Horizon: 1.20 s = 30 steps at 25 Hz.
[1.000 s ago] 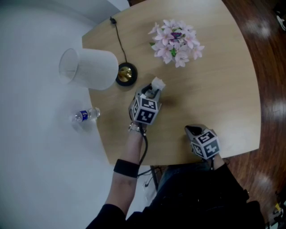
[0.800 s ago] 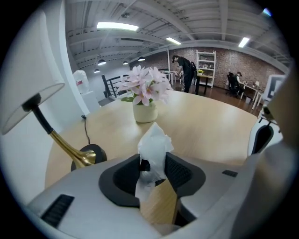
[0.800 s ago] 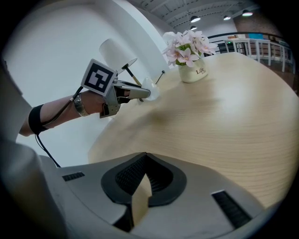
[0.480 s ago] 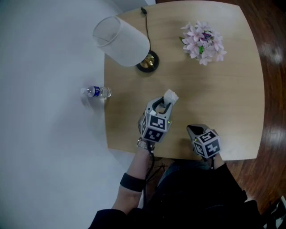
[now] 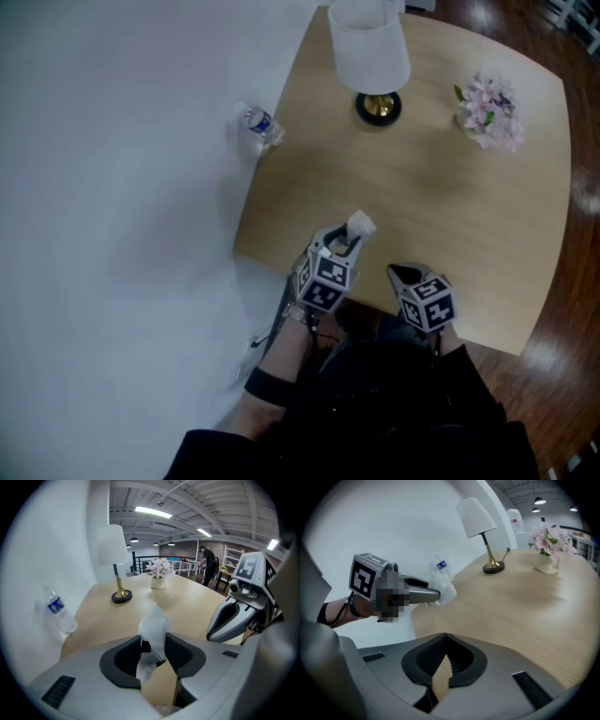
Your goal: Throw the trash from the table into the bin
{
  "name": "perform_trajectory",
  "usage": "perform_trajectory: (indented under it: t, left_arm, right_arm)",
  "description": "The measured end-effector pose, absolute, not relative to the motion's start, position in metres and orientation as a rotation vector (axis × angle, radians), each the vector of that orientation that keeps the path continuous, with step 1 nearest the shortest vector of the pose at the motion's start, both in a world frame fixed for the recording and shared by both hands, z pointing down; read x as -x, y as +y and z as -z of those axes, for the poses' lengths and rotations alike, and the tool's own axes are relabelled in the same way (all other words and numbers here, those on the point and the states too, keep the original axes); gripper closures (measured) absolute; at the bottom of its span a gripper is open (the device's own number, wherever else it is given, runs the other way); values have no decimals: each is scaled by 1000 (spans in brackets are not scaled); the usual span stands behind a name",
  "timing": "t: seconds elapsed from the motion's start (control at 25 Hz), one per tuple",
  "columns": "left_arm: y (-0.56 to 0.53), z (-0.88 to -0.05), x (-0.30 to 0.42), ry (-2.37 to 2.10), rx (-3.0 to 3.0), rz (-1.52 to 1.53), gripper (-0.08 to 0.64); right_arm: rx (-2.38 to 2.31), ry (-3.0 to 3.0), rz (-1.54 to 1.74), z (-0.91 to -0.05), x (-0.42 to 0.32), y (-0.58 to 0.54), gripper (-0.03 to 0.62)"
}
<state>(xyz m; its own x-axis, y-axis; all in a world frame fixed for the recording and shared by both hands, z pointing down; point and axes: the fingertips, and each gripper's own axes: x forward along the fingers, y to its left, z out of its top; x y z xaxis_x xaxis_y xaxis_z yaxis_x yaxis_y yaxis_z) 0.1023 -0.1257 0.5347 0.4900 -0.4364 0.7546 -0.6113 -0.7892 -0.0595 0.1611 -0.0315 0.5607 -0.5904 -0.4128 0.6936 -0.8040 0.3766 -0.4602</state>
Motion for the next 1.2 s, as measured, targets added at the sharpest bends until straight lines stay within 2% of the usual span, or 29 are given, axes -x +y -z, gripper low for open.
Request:
perform_trajectory:
  t: [0.84,1.2]
  left_arm:
    - [35,-544,152,-1534,-1978,-877,396]
    - [99,-573,211,-1632,-1765,-793,396]
  right_arm:
    - [-380,-2248,-703,-546,34,49,584]
    - [-194,-2221,-623,-556,88,85,584]
